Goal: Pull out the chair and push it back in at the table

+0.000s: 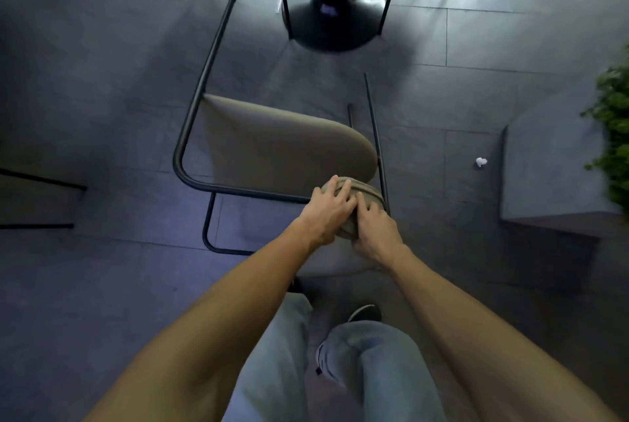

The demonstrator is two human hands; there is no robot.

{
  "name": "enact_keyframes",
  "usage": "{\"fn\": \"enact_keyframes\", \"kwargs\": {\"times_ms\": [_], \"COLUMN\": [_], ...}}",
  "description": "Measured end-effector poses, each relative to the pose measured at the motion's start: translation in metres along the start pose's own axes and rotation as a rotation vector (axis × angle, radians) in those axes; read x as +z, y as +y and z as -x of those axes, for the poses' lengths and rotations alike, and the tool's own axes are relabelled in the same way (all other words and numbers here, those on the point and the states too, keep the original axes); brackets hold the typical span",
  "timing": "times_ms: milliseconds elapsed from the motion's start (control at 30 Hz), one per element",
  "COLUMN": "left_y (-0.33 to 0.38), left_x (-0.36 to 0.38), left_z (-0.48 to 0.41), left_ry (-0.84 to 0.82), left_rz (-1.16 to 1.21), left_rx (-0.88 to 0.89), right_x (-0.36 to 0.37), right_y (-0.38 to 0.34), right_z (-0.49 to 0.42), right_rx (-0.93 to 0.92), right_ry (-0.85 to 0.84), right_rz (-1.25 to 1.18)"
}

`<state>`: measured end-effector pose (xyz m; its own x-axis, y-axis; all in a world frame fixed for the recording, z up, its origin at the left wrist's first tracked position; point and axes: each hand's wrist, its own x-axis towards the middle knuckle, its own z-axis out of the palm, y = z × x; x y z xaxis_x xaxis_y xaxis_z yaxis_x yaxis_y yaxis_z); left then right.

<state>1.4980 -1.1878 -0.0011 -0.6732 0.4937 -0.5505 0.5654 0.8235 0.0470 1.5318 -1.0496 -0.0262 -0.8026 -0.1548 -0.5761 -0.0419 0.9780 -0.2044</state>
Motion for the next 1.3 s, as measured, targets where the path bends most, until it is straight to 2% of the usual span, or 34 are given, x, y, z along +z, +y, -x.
{"fn": "enact_keyframes", "kwargs": {"times_ms": [267, 533, 767, 933, 1167, 1300], "left_y": [-0.036, -0.074, -0.092, -0.107, -0.125, -0.136], "left_x": [-0.087, -0.168, -0.183, -0.213, -0.263, -0.291], "left_z": [0.049, 0.048, 0.023, -0.004, -0.068, -0.108], "left_ry": [0.014, -0.073, 0.095, 0.208, 0.346, 0.402], "left_rz": [0.059, 0.039, -0.026, 0.007, 0.087, 0.191], "left_rx": [0.17, 0.336, 0.343, 0.233, -0.098, -0.198], "right_x": [-0.095, -0.189, -0.228, -0.264, -0.319, -0.354], "right_y": [-0.043, -0.067, -0.062, -0.05, -0.019, 0.002], "right_z": [0.046, 0.055, 0.026, -0.013, -0.081, -0.126], "right_rx": [-0.016, 0.067, 0.094, 0.086, 0.023, -0.005], "right_ry": [-0.054, -0.253, -0.31, -0.265, -0.053, -0.047], "right_rz": [-0.036, -0.039, -0.036, -0.071, -0.08, -0.19]}}
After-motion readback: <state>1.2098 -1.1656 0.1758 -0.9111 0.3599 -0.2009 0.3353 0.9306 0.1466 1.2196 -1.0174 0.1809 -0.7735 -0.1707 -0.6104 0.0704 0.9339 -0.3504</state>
